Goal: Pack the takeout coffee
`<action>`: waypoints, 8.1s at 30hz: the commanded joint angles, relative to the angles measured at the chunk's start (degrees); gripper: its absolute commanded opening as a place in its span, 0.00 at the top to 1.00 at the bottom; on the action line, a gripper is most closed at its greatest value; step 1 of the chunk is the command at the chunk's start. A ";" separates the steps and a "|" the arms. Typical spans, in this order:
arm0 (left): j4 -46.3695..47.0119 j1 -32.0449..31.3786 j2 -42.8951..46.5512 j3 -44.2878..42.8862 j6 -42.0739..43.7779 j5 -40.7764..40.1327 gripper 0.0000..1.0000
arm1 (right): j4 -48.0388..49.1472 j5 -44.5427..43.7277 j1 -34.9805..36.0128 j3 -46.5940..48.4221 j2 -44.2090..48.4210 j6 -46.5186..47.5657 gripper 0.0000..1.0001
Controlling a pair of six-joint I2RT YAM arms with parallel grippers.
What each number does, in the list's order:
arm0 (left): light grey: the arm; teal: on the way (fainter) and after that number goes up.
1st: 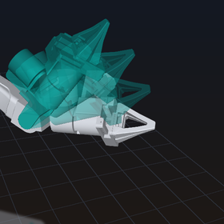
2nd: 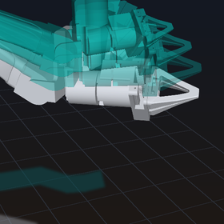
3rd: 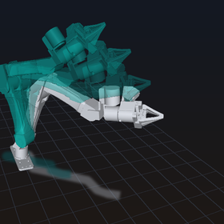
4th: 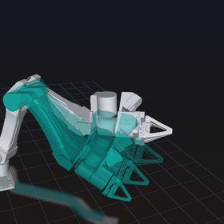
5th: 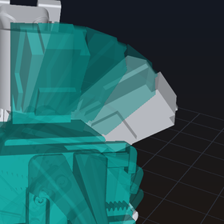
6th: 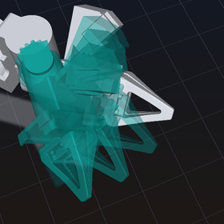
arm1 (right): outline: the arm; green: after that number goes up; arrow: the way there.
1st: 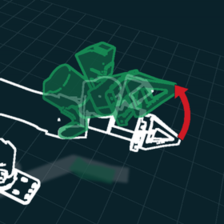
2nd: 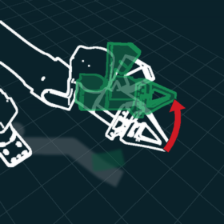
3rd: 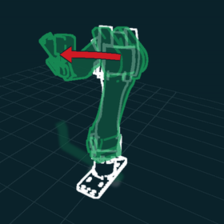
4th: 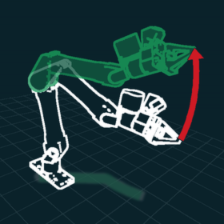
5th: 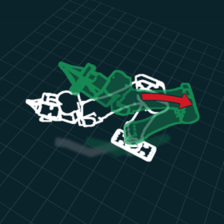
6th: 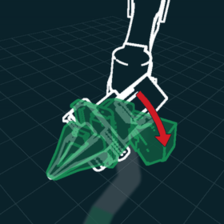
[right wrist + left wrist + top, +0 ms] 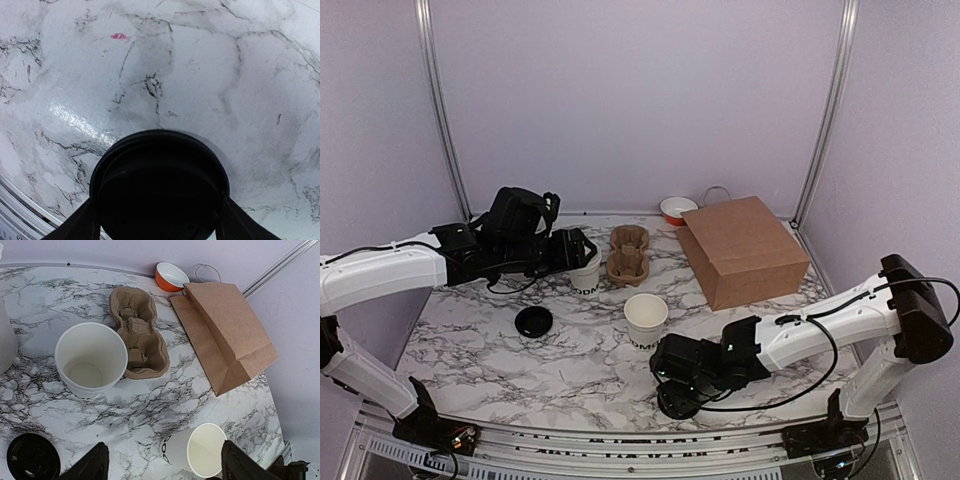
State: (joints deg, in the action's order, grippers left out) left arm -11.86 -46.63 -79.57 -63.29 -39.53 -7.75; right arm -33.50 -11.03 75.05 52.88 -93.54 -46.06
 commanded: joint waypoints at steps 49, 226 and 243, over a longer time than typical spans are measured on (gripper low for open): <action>2.54 1.85 1.63 6.99 -1.91 8.52 0.22 | -14.58 2.96 -19.68 40.60 -8.44 29.86 0.31; 9.45 2.42 4.16 14.37 -3.71 12.84 0.21 | -21.43 5.95 -20.29 44.58 -16.77 29.43 0.22; 11.41 2.26 2.21 13.90 -4.04 17.17 0.18 | -21.24 5.76 -20.29 44.79 -15.16 29.20 0.12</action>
State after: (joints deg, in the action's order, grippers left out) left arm -2.59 -44.56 -76.51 -49.60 -43.51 7.68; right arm -55.07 -5.19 55.20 97.12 -109.62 -16.47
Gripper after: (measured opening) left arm 0.816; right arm 0.882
